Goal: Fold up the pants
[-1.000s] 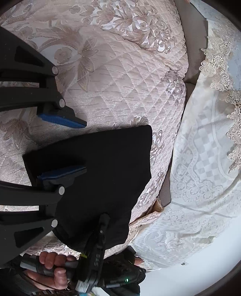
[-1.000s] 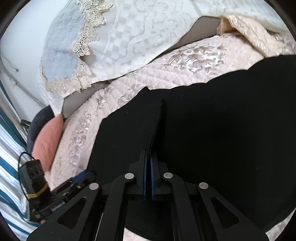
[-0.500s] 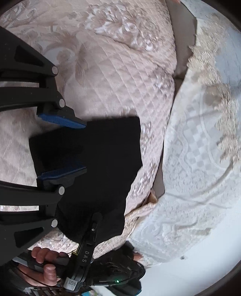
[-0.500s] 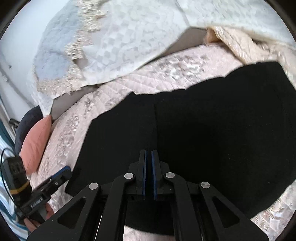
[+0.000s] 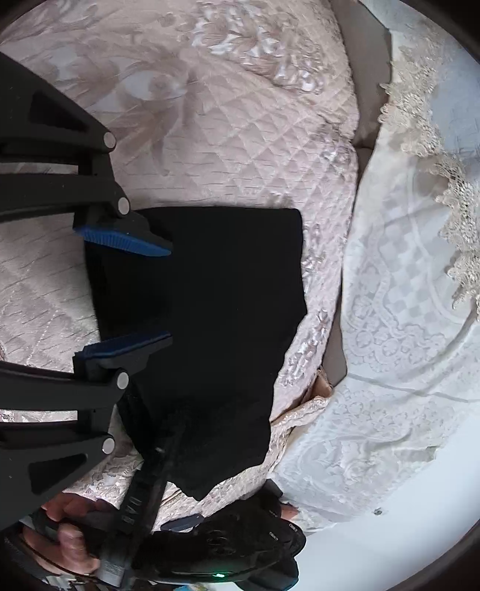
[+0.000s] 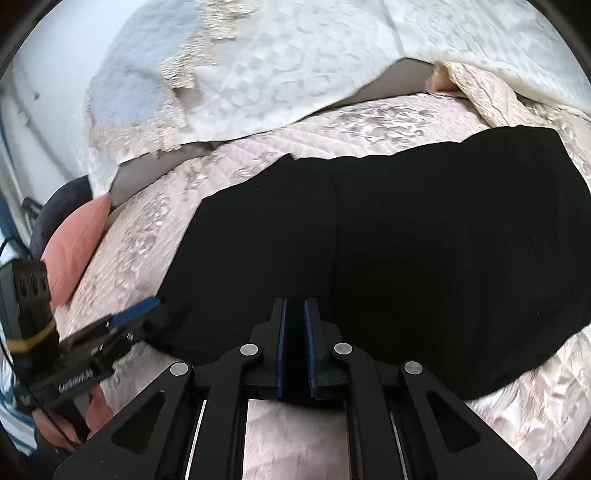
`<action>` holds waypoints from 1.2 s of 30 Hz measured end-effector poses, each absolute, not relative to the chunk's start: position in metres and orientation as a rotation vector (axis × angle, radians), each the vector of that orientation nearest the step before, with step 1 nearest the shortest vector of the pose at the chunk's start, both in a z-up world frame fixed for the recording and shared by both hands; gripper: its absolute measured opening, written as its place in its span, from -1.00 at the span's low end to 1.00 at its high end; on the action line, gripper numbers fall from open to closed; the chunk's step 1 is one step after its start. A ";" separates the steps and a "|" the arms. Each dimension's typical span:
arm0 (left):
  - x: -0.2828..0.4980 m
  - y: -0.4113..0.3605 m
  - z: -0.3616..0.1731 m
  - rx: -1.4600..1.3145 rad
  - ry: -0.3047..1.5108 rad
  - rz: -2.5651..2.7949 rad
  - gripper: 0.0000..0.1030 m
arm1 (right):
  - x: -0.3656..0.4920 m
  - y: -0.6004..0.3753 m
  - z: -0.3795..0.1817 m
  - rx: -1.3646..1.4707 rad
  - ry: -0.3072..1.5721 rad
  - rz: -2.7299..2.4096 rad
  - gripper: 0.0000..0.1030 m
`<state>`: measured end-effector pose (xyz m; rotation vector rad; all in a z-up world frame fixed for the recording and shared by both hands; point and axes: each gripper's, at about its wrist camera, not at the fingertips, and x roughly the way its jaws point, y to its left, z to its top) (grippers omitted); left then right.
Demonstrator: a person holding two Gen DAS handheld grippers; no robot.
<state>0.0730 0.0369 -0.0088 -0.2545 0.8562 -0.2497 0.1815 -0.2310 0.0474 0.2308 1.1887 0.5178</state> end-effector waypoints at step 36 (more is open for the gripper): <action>0.075 0.036 -0.014 -0.184 0.878 -0.227 0.00 | 0.208 -0.243 0.039 0.371 1.210 0.535 -0.96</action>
